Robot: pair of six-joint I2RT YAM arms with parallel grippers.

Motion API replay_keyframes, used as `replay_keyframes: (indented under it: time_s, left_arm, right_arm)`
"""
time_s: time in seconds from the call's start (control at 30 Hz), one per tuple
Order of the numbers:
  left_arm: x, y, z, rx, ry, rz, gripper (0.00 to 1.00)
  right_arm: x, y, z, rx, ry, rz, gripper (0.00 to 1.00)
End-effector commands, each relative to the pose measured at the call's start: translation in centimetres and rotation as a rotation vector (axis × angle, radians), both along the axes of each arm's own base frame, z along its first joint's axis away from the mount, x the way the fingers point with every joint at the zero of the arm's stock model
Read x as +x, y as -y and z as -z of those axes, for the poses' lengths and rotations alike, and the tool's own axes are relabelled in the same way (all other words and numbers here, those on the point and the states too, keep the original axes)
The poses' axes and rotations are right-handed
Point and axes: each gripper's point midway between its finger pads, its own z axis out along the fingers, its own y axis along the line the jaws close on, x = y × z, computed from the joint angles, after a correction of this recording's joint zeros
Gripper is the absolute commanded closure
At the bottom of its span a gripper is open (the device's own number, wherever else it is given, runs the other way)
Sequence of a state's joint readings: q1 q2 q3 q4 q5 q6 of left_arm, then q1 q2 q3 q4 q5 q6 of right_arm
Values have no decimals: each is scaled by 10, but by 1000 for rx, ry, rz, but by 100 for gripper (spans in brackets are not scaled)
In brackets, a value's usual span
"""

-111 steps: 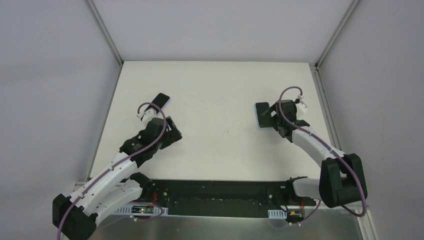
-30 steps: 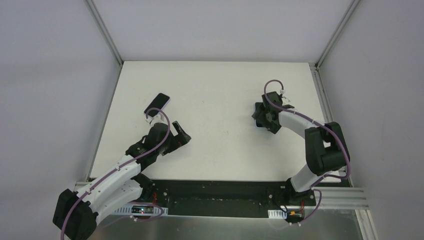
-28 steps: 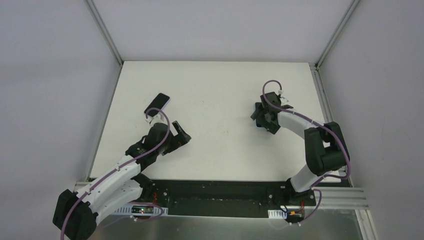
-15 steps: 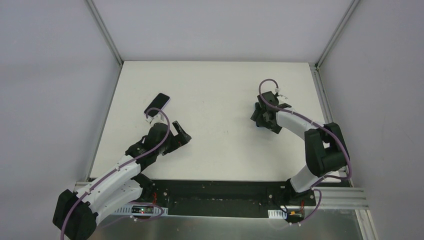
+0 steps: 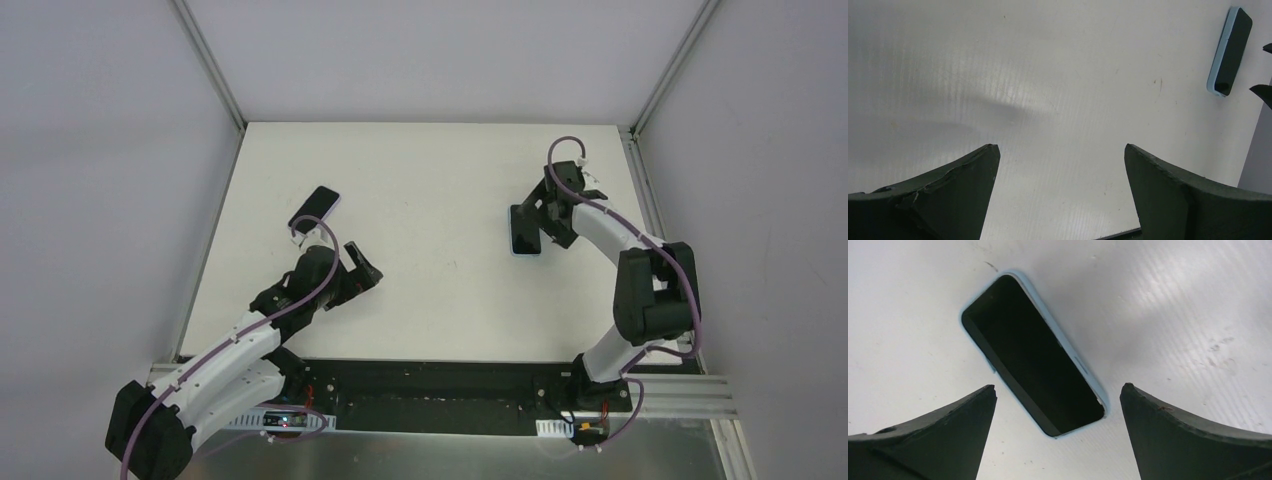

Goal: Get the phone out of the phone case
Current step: Pick up the phone at the center of the board.

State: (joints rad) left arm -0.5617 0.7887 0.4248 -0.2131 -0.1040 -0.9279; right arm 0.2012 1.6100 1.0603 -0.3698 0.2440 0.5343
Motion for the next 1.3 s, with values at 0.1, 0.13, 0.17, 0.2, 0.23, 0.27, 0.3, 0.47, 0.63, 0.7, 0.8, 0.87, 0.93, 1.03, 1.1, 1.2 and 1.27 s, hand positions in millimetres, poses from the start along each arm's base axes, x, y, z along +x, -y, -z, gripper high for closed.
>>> replay_keyframes:
  time_s: [0.1,0.13,0.17,0.2,0.23,0.27,0.3,0.47,0.63,0.7,0.8,0.87,0.93,1.03,1.1,1.2,1.27]
  left_arm:
    - [1,2,-4,-23,23,4,0]
    - [1,2,-3,-22,21,4,0]
    - [1,2,-3,-21,20,2,0]
    - [1,2,-2,-21,18,0,0]
    - [1,2,-1,-21,14,-1,0]
    - [1,2,-1,-20,13,-2,0]
    - [1,2,0,-21,11,-2,0]
    - [2,3,4,-17,-6,-1,0]
    - [2,4,6,-18,-13,0,3]
    - [1,4,7,-19,-14,0,3]
    - [1,4,9,-20,-15,0,3]
    - [0,4,10,-21,-15,0,3]
    - [0,4,10,-22,-16,0,3]
    - [0,5,9,-26,-14,5,3]
    - [-1,5,9,-28,-12,6,3]
    - [-1,5,8,-30,-7,7,3]
    - [-1,4,8,-30,-5,7,3]
  right_arm:
    - [18,-17,10,61,-53,-22,5]
    - [18,-17,13,67,-63,-17,6]
    - [17,-17,16,73,-70,-11,7]
    - [16,-16,18,75,-77,-7,7]
    - [15,-16,20,75,-83,-7,8]
    - [14,-17,21,77,-88,-9,8]
    - [13,-17,22,78,-91,-8,8]
    - [9,-26,27,110,-98,-28,10]
    - [2,-38,30,110,-113,-64,13]
    - [-1,-42,31,109,-112,-73,13]
    - [-7,-49,30,109,-111,-93,13]
    - [-9,-54,28,105,-106,-108,13]
    - [-11,-59,27,101,-107,-125,13]
    - [-13,-65,25,93,-109,-146,13]
    - [-14,-68,25,78,-117,-162,13]
    - [-16,-67,23,44,-121,-175,12]
    - [-18,-63,21,13,-117,-182,8]
